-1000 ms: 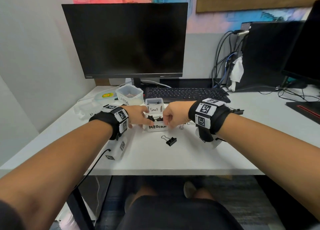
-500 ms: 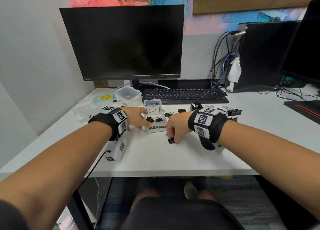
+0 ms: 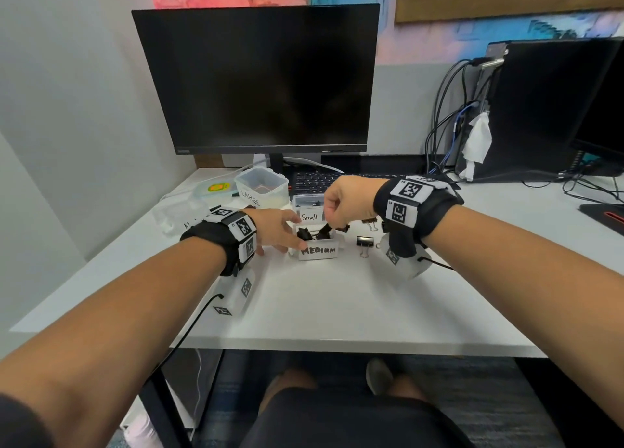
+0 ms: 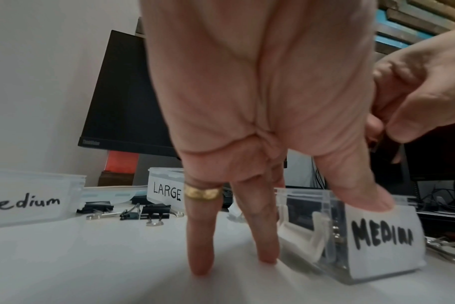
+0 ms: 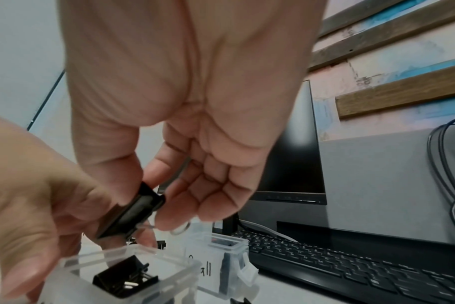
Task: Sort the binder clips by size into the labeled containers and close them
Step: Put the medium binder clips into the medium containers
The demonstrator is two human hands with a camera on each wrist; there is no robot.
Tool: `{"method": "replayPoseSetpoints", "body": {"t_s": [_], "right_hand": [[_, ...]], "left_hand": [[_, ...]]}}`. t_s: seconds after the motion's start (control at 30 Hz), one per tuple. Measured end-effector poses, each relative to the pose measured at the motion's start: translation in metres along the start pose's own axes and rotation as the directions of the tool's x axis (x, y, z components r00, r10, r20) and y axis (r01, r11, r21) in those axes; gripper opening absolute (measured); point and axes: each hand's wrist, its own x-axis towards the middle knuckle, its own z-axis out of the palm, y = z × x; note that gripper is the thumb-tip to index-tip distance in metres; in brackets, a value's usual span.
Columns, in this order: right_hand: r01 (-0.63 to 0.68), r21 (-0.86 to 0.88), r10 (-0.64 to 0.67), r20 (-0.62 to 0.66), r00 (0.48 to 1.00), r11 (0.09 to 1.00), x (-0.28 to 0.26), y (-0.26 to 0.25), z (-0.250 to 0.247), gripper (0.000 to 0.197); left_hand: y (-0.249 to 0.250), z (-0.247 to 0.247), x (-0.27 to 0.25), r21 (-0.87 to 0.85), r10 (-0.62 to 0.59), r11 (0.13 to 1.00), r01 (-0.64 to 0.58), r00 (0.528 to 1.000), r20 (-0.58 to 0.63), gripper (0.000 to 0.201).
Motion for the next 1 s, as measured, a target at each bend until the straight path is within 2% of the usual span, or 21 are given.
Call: {"method": "replayPoseSetpoints", "body": {"t_s": [0.1,0.2,0.37,0.57,1.0], "right_hand": [[0.027,0.035,-0.024,-0.081,0.996,0.999,0.005,-0.003,0.000,0.005],[0.026,0.002,-0.026,-0.094,0.995,1.000,0.011,-0.003,0.007,0.007],[0.019,-0.020,-0.020,-0.029,0.999,1.000,0.019,-0.001,0.019,0.007],[0.005,-0.104,0.003,0.077,0.997,0.995,0.020,-0.002,0.021,0.031],[0.001,-0.098,0.006,0.068,0.998,0.995,0.023,-0.002,0.023,0.020]], "left_hand": [[0.000,-0.002,0.000,0.003,0.004,1.000,-0.004,1.000,0.002,0.074],[0.000,-0.002,0.001,-0.006,-0.001,1.000,0.001,1.000,0.007,0.073],[0.001,-0.003,0.001,-0.005,-0.003,1.000,0.003,1.000,0.011,0.072],[0.000,-0.003,0.002,-0.013,-0.006,1.000,0.006,1.000,0.025,0.073],[0.001,-0.004,0.002,-0.006,-0.003,1.000,0.003,1.000,0.026,0.072]]}}
